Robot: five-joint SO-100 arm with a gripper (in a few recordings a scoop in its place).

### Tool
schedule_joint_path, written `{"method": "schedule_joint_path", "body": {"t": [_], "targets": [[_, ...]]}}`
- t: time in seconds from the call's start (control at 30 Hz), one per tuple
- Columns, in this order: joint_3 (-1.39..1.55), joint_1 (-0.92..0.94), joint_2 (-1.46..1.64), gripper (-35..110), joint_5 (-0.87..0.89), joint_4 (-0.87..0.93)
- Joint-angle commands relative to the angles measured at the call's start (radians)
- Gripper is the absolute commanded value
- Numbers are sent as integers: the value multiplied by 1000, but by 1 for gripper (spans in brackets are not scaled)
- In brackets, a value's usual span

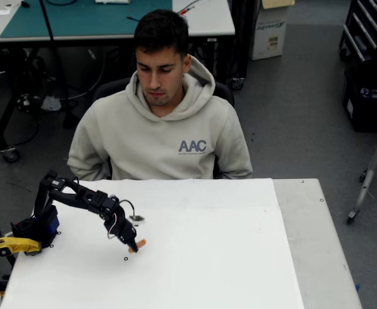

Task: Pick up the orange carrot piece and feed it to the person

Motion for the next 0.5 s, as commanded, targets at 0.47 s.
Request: {"method": "schedule_joint_path", "body": {"t": [0.47], "targets": [[-574,-236,18,-3,-15,-8]]}}
